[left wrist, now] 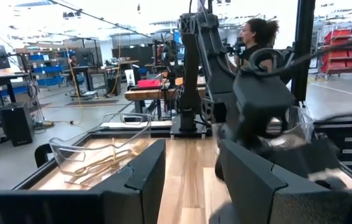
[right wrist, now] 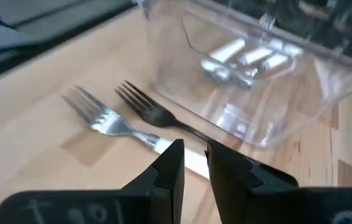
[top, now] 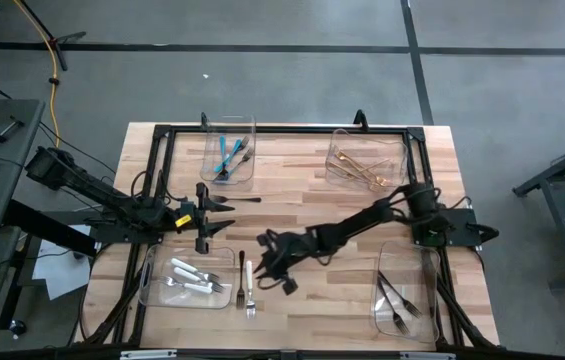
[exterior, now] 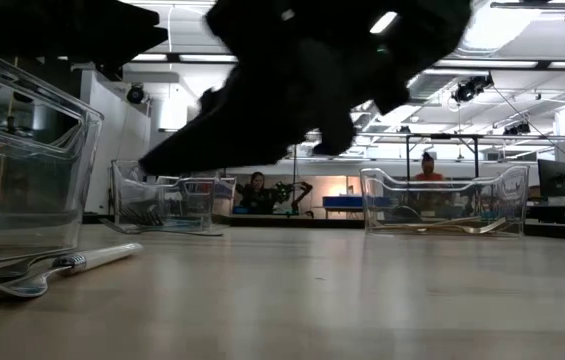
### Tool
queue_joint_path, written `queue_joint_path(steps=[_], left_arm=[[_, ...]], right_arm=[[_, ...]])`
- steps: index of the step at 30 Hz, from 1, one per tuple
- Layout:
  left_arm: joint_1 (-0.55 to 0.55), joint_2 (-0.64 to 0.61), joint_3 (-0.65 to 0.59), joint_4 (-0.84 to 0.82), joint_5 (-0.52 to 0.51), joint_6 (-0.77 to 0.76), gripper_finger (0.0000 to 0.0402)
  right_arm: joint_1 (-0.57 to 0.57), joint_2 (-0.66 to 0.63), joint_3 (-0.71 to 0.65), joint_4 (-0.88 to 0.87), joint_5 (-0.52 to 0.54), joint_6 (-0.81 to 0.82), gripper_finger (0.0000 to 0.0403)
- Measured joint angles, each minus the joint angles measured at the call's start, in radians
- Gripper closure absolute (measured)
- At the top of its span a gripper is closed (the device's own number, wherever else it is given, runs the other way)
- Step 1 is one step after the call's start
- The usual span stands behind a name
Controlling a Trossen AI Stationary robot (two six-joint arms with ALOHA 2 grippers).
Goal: Sort silverware by color (type)
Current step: Move the white fork to the center of the table
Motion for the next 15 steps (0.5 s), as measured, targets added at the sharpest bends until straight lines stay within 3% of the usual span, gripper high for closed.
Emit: queue_joint_path(steps=[9, 15], left_arm=[[0.0, 0.0, 0.0, -0.003, 0.0, 0.001, 0.0255], [0.0, 0.0, 0.0, -0.004, 0.0, 0.0, 0.0255]], right_arm=[[0.0, 0.125, 0.187, -0.135, 0.019, -0.001, 0.0344], [-0.001, 0.125, 0.189, -0.135, 0.012, 0.016, 0.0389]])
